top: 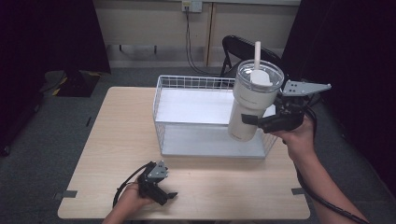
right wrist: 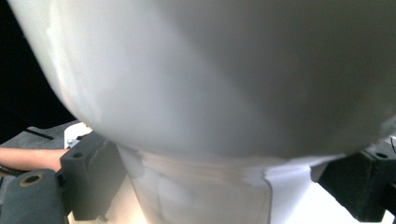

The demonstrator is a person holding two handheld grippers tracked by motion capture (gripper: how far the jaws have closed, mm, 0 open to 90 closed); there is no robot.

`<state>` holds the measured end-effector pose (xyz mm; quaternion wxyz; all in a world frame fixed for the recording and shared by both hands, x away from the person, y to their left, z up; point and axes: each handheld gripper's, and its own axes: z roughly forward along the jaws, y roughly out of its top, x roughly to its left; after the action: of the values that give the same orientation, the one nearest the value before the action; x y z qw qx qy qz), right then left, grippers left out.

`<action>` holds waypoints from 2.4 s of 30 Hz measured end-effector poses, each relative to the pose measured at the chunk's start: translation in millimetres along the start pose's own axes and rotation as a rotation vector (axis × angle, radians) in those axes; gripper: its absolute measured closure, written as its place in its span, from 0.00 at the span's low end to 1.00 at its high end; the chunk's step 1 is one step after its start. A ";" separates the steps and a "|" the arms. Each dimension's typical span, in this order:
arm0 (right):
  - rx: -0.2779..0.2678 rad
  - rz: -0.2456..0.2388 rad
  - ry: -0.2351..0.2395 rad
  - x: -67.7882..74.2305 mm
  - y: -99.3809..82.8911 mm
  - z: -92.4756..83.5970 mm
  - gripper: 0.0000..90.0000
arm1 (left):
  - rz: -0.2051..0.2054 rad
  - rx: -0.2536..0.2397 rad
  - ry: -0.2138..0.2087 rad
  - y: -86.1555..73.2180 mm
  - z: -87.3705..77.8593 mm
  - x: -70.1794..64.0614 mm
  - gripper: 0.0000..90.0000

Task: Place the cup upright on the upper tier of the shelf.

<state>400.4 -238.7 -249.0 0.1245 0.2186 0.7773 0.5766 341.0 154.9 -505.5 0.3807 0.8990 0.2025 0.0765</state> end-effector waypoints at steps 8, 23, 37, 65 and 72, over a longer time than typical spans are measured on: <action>-0.005 0.001 -0.012 -2.7 8.3 5.6 0.12 | 0.000 0.000 0.000 0.0 -0.1 0.0 0.00; -0.005 0.003 -0.033 -13.2 22.5 22.5 0.12 | 0.001 0.001 0.001 0.0 -0.1 0.1 0.00; -0.004 0.013 -0.061 -24.2 27.9 37.4 0.12 | 0.001 0.004 -0.003 0.1 -0.4 0.2 0.00; -0.003 0.029 -0.122 -40.6 31.5 58.2 0.12 | 0.001 0.004 -0.003 0.2 -0.4 0.2 0.00; 0.001 0.034 -0.133 -44.7 30.9 61.8 0.12 | 0.001 0.004 -0.003 0.2 -0.5 0.2 0.00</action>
<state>473.1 -200.8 -241.0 0.1659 0.2696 0.7637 0.5626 341.1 155.1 -505.1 0.3792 0.9000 0.2016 0.0752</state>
